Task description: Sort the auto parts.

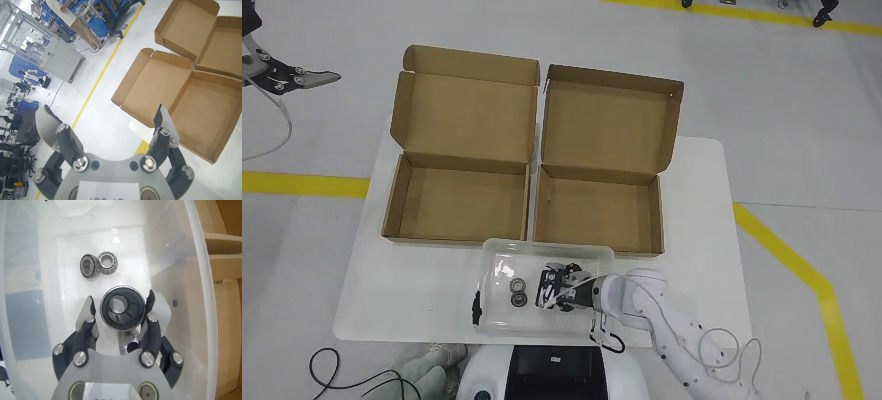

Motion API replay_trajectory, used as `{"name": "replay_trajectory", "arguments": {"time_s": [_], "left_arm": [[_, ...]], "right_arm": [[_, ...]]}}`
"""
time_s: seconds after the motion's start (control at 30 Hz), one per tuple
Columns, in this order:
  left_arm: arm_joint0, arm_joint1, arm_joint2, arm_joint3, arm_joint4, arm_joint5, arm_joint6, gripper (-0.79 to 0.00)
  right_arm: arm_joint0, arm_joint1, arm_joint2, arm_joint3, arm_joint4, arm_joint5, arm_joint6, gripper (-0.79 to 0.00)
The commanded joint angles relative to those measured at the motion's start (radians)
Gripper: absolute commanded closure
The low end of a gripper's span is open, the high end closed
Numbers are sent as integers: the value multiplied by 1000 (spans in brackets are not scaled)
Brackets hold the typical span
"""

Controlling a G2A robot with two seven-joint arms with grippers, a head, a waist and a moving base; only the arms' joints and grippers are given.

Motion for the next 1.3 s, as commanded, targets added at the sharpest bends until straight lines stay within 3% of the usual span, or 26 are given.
{"name": "replay_trajectory", "arguments": {"time_s": [0.0,0.03,0.33,0.67,0.9,1.27], "left_arm": [[0,0,0,0,0,0,0,-785],[0,0,0,0,0,0,0,-785],[0,0,0,0,0,0,0,-785],[0,0,0,0,0,0,0,-785],[0,0,0,0,0,0,0,-785],[0,0,0,0,0,0,0,-785]], "right_arm": [[2,1,-1,1,6,2,6,-126],[3,1,-2,1,9,2,8,0],[6,17,25,2,31,-55,-125,0],[12,45,84,20,5,-152,-441,0],[14,60,107,-31,-22,-174,-574,0],[82,61,144,-147,91,-127,-543,0]]}}
